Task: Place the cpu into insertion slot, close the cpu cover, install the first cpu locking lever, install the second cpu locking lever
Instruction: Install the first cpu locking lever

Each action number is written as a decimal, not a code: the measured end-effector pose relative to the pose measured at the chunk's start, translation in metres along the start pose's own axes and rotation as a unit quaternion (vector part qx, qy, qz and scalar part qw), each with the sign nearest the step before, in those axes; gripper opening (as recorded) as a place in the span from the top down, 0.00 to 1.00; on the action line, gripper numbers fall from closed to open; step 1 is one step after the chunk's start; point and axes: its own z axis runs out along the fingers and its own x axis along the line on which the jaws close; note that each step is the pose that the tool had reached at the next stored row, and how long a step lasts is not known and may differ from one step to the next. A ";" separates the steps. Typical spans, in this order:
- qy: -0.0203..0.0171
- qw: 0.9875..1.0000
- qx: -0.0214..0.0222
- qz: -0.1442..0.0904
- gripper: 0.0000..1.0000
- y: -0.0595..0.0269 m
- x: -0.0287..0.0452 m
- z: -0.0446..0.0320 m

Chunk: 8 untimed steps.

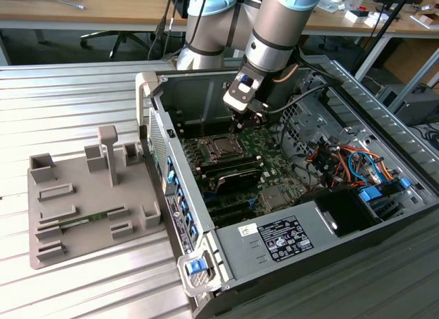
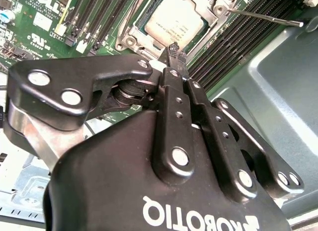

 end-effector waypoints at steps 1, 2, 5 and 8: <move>0.000 1.000 0.000 -0.001 0.90 0.0000 0.0000 0.0000; 0.000 1.000 0.000 -0.002 0.90 0.0000 0.0000 0.0000; 0.000 1.000 0.000 -0.004 0.90 0.0000 0.0000 0.0000; 0.000 1.000 0.000 -0.007 0.90 0.0000 0.0000 0.0000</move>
